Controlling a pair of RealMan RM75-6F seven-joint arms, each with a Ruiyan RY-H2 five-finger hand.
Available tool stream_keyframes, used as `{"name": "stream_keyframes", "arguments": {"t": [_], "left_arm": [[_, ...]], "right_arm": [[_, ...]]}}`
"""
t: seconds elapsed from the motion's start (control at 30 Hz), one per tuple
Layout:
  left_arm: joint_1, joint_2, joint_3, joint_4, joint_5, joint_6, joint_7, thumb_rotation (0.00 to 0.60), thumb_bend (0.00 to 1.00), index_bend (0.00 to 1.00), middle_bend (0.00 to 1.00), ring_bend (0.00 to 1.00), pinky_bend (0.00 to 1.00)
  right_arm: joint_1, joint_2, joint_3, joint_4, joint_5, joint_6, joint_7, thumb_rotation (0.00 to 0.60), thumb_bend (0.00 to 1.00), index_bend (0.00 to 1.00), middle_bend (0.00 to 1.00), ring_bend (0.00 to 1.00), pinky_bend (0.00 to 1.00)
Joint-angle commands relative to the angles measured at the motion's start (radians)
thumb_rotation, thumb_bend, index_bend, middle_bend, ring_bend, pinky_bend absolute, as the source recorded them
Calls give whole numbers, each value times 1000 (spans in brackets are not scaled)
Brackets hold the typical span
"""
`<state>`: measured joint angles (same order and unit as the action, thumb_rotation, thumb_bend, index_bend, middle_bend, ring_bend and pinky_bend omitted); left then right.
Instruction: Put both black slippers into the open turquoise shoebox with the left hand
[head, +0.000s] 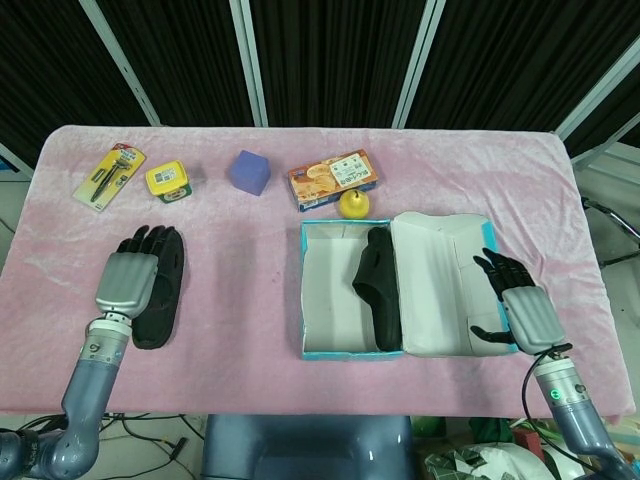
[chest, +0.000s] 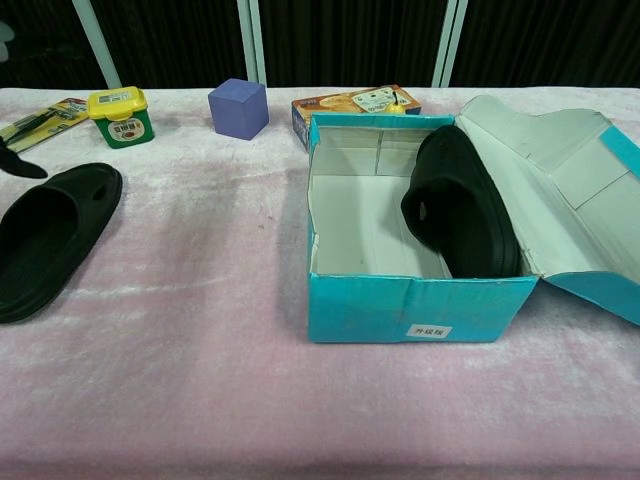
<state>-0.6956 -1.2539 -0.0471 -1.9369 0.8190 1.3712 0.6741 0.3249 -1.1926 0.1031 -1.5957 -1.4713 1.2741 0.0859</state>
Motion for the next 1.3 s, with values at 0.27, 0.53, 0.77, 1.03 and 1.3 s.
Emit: {"name": "stream_keyframes", "arguments": {"t": [0.27,0.53,0.77,1.03,1.3], "left_arm": [[-9,-46,-28,237,-192,-214,-62,600,19,30,90,64,239],[-72,-100,-77,394,-286,-374,-66,600,0,8,65,55,164],[-136,-154,-87,516,-345,-458,-17,600,0,0,56,55,149],[-189,-209,-77,610,-411,-519,39,600,0,0,78,119,142],[-203,-230,-65,638,-447,-529,54,600,0,26,157,119,143]], "right_arm": [[-3,-12,-6,9,12,-8,-3,600,31,0,0,0,68],[-11,-14,-9,13,18,-3,2,600,30,0,0,0,68],[-13,-12,-7,12,26,-5,-2,600,31,0,0,0,68],[-15,-14,-5,10,40,-10,-6,600,31,0,0,0,68],[-12,-16,0,14,48,-17,-3,600,30,0,0,0,68]]}}
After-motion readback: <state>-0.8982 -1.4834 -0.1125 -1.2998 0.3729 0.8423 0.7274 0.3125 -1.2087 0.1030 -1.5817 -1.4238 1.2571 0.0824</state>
